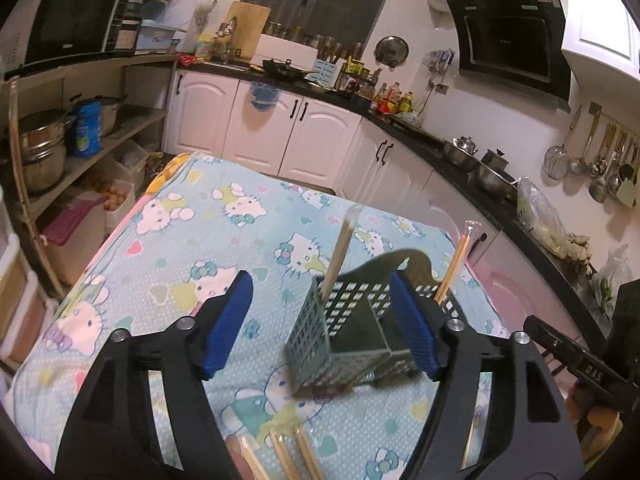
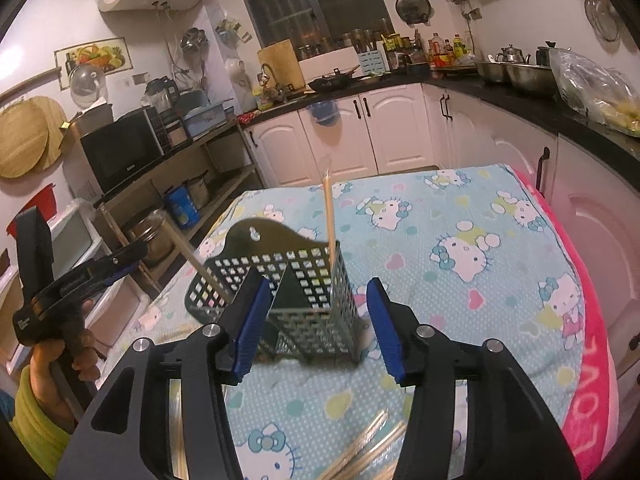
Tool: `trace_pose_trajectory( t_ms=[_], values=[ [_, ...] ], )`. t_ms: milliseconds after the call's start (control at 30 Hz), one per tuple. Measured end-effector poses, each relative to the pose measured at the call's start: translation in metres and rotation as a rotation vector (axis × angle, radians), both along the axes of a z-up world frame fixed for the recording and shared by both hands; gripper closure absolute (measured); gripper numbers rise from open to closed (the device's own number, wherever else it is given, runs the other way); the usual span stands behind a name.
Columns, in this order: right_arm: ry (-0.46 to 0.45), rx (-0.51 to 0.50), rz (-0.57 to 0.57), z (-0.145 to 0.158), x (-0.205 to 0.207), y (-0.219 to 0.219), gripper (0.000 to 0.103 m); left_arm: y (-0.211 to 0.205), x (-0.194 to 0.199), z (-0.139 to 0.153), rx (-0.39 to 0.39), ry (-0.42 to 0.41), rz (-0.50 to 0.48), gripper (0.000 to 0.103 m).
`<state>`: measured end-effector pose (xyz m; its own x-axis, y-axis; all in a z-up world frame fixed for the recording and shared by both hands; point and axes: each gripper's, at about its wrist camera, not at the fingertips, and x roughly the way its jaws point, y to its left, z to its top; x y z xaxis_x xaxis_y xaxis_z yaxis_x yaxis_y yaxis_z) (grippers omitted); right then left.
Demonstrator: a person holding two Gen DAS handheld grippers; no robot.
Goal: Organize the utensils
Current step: 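Withdraw both grippers from the caddy back toward the chopstick pile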
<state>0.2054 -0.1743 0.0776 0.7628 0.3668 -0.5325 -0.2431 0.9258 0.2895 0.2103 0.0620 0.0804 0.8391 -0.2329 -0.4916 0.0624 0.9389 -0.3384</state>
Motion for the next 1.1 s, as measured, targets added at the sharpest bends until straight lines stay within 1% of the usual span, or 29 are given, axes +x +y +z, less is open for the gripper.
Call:
trace_pose_trajectory(
  t_ms=[67,267,400,733,933,1100],
  values=[
    [0.0,-0.004,0.003,-0.002,-0.006,0.0,0.052,0.004,-0.008,-0.004,-0.008,0.005,0.005,0.033],
    [0.006,-0.015,0.017,-0.008,-0.021,0.005,0.051,0.008,-0.031,-0.012,-0.001,0.017,0.021,0.026],
    [0.015,-0.026,0.026,-0.012,-0.028,0.008,0.05,0.008,-0.044,-0.017,0.019,0.025,0.029,0.026],
    [0.066,-0.037,0.048,-0.038,-0.045,0.014,0.05,0.01,-0.067,-0.039,0.029,0.07,0.038,0.026],
    [0.102,-0.047,0.066,-0.056,-0.05,0.018,0.05,0.011,-0.078,-0.059,0.043,0.119,0.047,0.026],
    [0.116,-0.05,0.072,-0.065,-0.053,0.021,0.05,0.011,-0.083,-0.076,0.054,0.162,0.052,0.026]
  ],
)
